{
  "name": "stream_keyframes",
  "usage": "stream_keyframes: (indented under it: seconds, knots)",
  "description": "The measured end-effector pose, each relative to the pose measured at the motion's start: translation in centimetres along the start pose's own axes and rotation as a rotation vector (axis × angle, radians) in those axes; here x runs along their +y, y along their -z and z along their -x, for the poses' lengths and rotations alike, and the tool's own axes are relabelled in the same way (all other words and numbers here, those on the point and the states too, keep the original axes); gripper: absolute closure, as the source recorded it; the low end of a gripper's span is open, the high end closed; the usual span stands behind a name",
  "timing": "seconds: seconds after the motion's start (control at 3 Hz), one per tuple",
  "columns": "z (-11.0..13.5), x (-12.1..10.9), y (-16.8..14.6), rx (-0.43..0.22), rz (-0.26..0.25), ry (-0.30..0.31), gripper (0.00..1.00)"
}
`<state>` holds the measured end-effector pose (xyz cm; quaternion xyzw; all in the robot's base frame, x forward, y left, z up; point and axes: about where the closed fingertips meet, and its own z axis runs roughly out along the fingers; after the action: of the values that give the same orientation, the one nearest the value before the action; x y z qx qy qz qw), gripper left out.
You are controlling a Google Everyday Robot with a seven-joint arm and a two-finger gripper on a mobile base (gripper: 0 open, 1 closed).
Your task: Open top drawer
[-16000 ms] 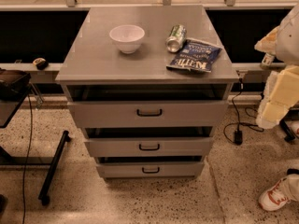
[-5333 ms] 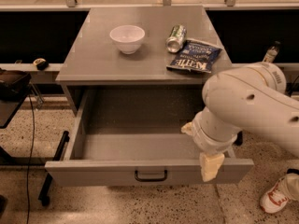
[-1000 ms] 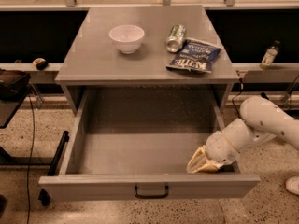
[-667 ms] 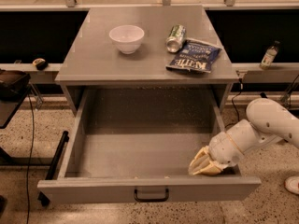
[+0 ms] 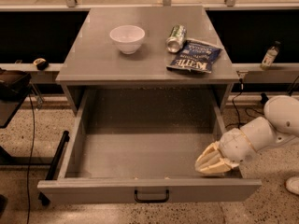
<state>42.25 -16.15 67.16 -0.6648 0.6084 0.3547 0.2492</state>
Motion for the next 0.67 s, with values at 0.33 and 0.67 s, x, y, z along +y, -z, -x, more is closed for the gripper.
stream_keyframes:
  seconds: [0.33,0.67]
  knots:
    - [1.64,-0.75,2.85,0.007,-0.077,0.051,1.0]
    - [1.76,-0.82,3.02,0.008,-0.081,0.055,0.82]
